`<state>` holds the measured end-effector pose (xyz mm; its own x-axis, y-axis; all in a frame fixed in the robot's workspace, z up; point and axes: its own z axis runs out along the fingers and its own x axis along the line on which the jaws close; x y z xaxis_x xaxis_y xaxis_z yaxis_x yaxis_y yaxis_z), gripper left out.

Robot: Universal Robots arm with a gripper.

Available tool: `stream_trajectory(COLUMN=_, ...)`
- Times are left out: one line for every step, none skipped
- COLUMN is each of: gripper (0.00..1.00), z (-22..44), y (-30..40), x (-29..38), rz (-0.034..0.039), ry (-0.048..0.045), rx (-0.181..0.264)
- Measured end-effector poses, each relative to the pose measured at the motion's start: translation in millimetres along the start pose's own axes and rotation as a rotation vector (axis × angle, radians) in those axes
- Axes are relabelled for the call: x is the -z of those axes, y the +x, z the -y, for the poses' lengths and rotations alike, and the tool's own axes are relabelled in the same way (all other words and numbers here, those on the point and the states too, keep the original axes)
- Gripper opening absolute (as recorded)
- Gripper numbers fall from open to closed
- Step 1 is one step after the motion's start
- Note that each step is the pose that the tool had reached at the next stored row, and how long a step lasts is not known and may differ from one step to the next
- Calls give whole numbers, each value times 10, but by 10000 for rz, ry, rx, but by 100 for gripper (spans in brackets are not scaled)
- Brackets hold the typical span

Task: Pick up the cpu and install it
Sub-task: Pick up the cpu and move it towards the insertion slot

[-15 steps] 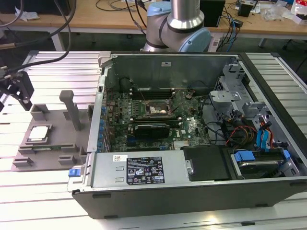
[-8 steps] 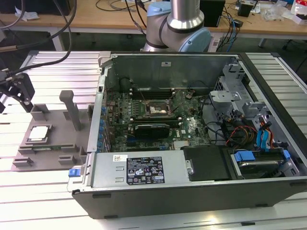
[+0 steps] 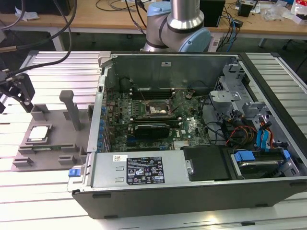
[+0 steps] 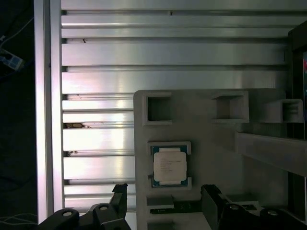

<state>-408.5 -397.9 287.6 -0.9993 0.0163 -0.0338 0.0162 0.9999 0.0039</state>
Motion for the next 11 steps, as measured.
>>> stream_trajectory(gripper=72, z=0, y=0, x=0, rz=0, ry=0, rx=1)
stream_trajectory(gripper=72, z=0, y=0, x=-1, rz=0, ry=0, rx=1)
stream_trajectory(gripper=72, z=0, y=0, x=-1, rz=0, ry=0, rx=0)
stream_trajectory(gripper=72, z=0, y=0, x=-1, rz=0, ry=0, rx=0)
stream_trajectory(gripper=72, z=0, y=0, x=-1, rz=0, ry=0, rx=0)
stream_trajectory(gripper=72, z=0, y=0, x=-1, rz=0, ry=0, rx=0)
stream_trajectory(gripper=72, z=0, y=0, x=-1, rz=0, ry=0, rx=0)
stream_trajectory(gripper=71, z=0, y=0, x=-2, rz=0, ry=0, rx=0)
stream_trajectory(gripper=64, z=0, y=0, x=-2, rz=0, ry=0, rx=0)
stream_trajectory(gripper=57, z=0, y=0, x=-2, rz=0, ry=0, rx=0)
stream_trajectory(gripper=57, z=0, y=0, x=-3, rz=0, ry=0, rx=1)
